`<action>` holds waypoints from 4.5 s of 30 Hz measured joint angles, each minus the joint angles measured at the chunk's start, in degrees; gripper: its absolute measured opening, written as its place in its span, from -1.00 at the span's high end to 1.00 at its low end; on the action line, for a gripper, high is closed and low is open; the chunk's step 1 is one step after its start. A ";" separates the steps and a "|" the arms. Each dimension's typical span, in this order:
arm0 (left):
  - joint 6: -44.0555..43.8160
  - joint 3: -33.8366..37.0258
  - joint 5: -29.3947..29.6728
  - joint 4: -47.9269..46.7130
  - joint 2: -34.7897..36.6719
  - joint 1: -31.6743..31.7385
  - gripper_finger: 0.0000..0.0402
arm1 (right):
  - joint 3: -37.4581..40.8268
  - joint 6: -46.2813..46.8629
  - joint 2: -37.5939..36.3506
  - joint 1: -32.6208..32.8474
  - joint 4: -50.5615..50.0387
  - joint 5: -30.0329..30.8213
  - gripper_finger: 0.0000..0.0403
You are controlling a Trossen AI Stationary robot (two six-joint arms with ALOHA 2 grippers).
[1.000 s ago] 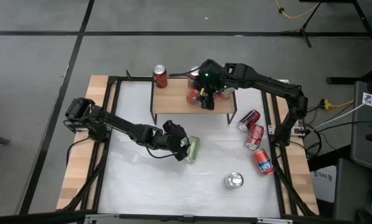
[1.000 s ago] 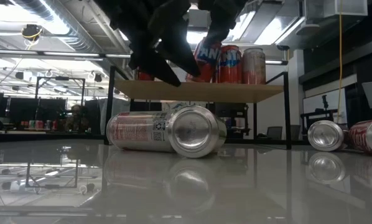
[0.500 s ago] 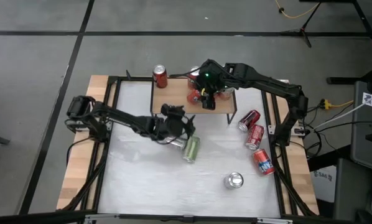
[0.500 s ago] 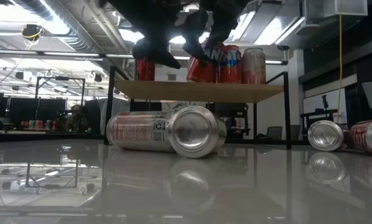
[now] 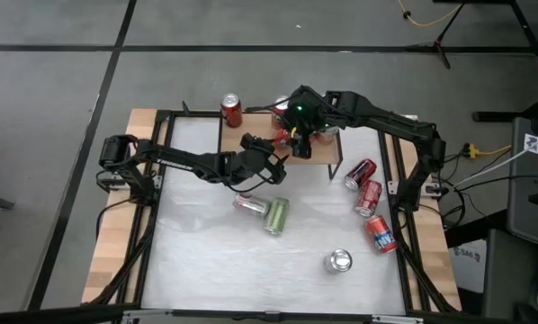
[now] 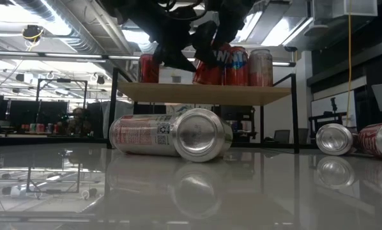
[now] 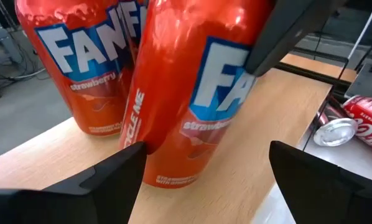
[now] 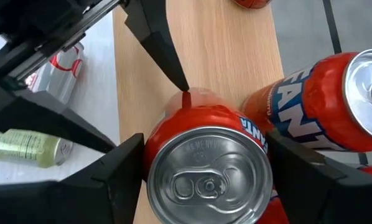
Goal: Place canned beverage on shelf
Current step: Put the orange soda can aligned with the other soda can on the shelf
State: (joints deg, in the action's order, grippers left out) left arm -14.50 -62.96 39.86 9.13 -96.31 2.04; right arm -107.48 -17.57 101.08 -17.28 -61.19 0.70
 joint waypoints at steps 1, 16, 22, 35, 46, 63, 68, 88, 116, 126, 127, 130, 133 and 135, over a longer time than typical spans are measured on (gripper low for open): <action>0.13 0.00 0.01 0.38 0.00 0.00 -0.64 | 0.02 0.69 0.00 -0.01 0.23 0.00 -0.40; 0.00 0.00 0.91 5.30 0.00 -1.57 -0.64 | 0.11 10.68 0.02 -0.04 1.43 0.16 -0.40; 0.07 0.00 1.66 7.22 0.00 -1.79 -0.64 | 0.13 13.91 0.04 -0.04 1.76 0.15 -0.40; 0.13 0.00 4.21 7.36 0.00 -1.61 -0.64 | 0.24 21.66 0.13 -0.04 4.04 1.66 -0.40; 0.12 0.00 6.09 8.14 0.00 -1.62 -0.64 | 0.22 28.51 0.13 -0.02 4.31 1.74 -0.40; 0.24 0.00 5.52 8.30 0.00 -1.57 -0.64 | 0.11 34.72 0.11 0.00 4.33 1.84 -0.40; 0.22 0.00 5.43 8.45 0.00 -1.72 -0.64 | 0.11 35.85 0.09 0.00 4.33 1.82 -0.40; -1.68 0.00 4.31 8.63 -0.02 -1.05 -0.64 | 0.11 35.62 0.07 0.00 4.35 2.60 -0.40; -1.85 0.00 3.73 6.55 -0.17 -1.03 -0.64 | 0.11 35.31 0.07 0.04 4.55 2.26 -0.78; -1.49 -0.01 4.07 5.45 -0.17 -1.05 -0.64 | 0.11 34.81 -0.71 0.00 4.49 2.83 -0.80; -1.44 -0.01 4.08 5.44 -0.17 -1.05 -0.64 | 0.11 33.99 -1.29 0.00 4.61 2.83 -0.80; -1.48 -0.02 4.12 5.20 -0.17 -1.53 -0.64 | 0.11 32.32 -3.27 0.00 4.57 3.70 -0.80; -1.51 -0.02 4.09 4.32 -0.17 -2.66 -0.64 | 0.11 32.08 -5.90 0.00 4.42 4.74 -0.80; -1.51 -0.01 4.01 3.77 -0.17 -3.79 -0.64 | 0.11 31.59 -7.90 0.00 4.17 4.75 -0.80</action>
State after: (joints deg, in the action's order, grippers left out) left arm -16.01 -62.97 43.88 12.91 -96.49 -1.75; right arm -107.37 14.02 93.17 -17.28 -57.02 5.45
